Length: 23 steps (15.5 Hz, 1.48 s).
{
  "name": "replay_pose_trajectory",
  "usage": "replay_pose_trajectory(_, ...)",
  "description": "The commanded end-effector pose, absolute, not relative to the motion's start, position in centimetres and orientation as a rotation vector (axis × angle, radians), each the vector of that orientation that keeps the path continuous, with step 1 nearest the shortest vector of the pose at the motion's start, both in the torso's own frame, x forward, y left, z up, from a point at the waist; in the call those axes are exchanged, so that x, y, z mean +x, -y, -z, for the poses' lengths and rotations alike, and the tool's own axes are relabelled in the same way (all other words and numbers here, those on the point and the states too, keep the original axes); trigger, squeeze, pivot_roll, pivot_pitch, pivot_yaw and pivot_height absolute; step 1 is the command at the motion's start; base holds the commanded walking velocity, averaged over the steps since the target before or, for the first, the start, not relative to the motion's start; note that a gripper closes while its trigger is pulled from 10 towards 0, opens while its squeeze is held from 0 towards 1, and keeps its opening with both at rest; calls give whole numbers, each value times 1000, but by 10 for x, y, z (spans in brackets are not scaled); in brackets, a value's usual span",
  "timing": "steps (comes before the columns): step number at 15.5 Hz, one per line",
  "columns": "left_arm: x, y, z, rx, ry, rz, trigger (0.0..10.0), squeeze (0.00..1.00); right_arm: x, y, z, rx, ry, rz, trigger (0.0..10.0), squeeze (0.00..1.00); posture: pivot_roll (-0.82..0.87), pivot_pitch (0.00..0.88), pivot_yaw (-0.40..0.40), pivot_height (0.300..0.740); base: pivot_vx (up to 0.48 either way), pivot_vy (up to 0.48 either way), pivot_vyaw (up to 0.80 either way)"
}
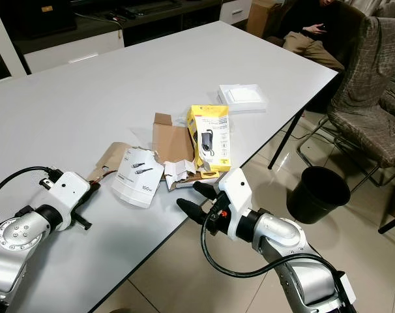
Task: Picking trash to rubbish bin
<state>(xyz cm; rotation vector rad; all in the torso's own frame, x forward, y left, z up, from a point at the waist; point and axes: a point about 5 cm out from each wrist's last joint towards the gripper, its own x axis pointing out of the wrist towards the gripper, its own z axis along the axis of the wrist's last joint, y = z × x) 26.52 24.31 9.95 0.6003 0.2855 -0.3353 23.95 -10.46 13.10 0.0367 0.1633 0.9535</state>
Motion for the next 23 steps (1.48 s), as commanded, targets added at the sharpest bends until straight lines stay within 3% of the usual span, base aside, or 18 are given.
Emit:
replay_pose_trajectory(1, 259, -248, -93, 576, -328, 305, 0, 0, 238, 104, -134, 36, -146, -954, 10000, 0, 81, 48, -93, 740, 0, 0, 0)
replay_pose_trajectory(6, 247, -275, -133, 381, -117, -14, 0, 0, 275, 109, -165, 154, 31, -724, 10000, 0, 95, 45, -103, 740, 0, 0, 0)
replay_pose_trajectory(7, 243, -278, -148, 334, -44, -69, 0, 0, 286, 109, -164, 165, 14, -706, 10000, 1000, 108, 50, -116, 740, 0, 0, 0)
replay_pose_trajectory(10, 240, -260, -166, 288, 29, -31, 0, 0, 316, 91, -155, 122, -70, -737, 10000, 1000, 114, 54, -121, 740, 0, 0, 0)
replay_pose_trajectory(14, 240, -241, -170, 245, 46, 18, 0, 0, 354, 56, -156, 275, -124, -848, 10000, 1000, 134, 75, -132, 740, 0, 0, 0)
replay_pose_trajectory(18, 234, -232, -172, 231, 40, 47, 0, 0, 372, 47, -162, 305, -138, -874, 10000, 1000, 157, 93, -144, 740, 0, 0, 0)
replay_pose_trajectory(21, 225, -232, -172, 238, 21, 66, 0, 0, 371, 40, -155, 283, -226, -1002, 10000, 988, 183, 111, -156, 740, 0, 0, 0)
replay_pose_trajectory(22, 223, -232, -172, 238, 18, 68, 0, 0, 369, 40, -152, 280, -249, -1039, 10000, 0, 185, 113, -156, 740, 0, 0, 0)
replay_pose_trajectory(23, 222, -232, -172, 237, 14, 71, 0, 0, 367, 41, -148, 264, -279, -1081, 10000, 0, 186, 114, -155, 740, 0, 0, 0)
